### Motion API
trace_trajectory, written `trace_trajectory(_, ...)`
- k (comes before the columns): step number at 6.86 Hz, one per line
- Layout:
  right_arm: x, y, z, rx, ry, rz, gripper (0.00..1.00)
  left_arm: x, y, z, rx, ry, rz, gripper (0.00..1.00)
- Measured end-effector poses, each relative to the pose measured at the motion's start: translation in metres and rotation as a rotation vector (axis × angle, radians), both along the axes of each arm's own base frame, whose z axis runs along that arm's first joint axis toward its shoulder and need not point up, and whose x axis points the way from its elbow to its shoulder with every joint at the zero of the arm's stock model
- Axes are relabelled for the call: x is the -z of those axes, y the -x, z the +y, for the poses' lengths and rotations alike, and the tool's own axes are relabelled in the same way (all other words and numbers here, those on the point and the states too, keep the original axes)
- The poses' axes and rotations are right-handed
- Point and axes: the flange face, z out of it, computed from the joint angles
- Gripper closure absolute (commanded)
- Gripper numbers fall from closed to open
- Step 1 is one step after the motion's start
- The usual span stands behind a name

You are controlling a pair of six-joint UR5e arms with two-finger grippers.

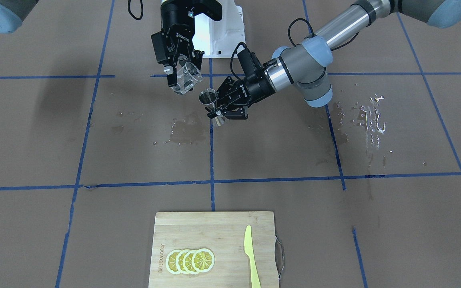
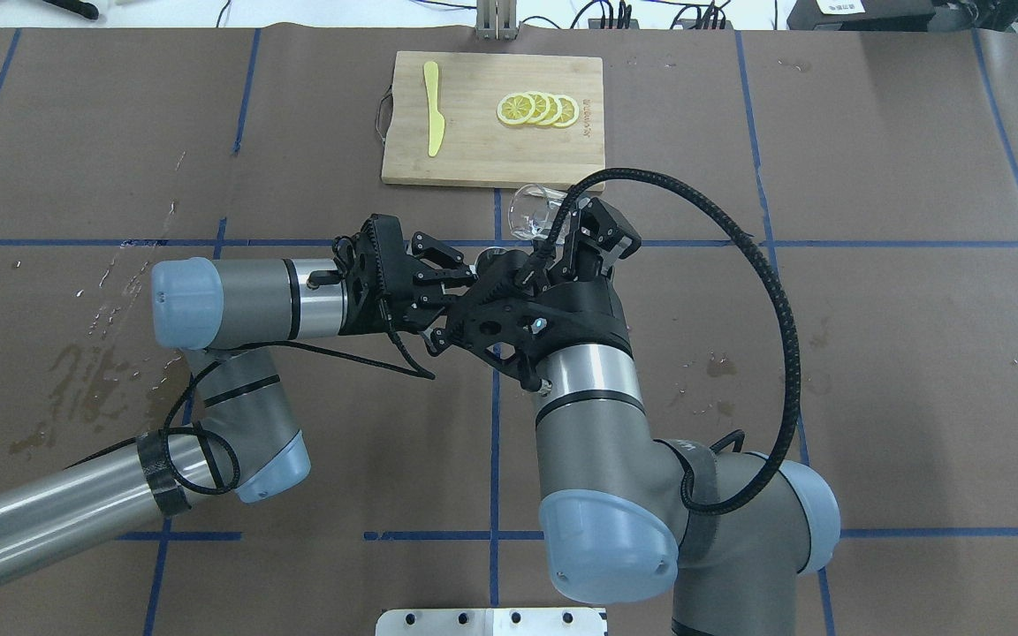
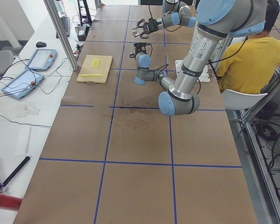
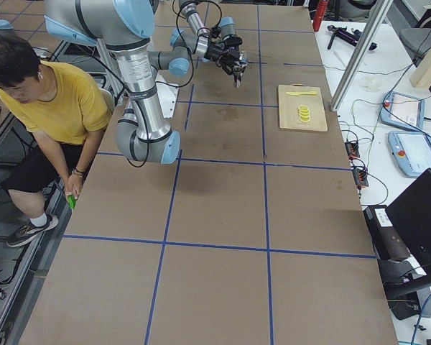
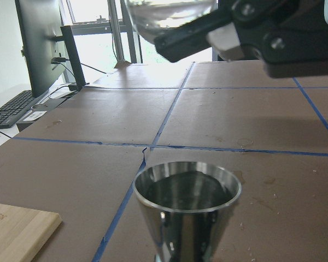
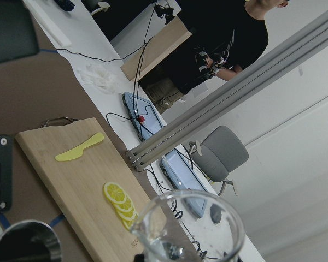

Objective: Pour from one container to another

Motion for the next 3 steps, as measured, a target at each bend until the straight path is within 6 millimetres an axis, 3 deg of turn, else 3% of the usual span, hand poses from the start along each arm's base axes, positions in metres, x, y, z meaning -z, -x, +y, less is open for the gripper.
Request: trace_trajectory(3, -0.023, -0.016, -0.028, -0.038, 0.042, -0.049, 1.0, -0.001, 0.001, -0.001, -0.011, 0.041, 0.011, 1.0)
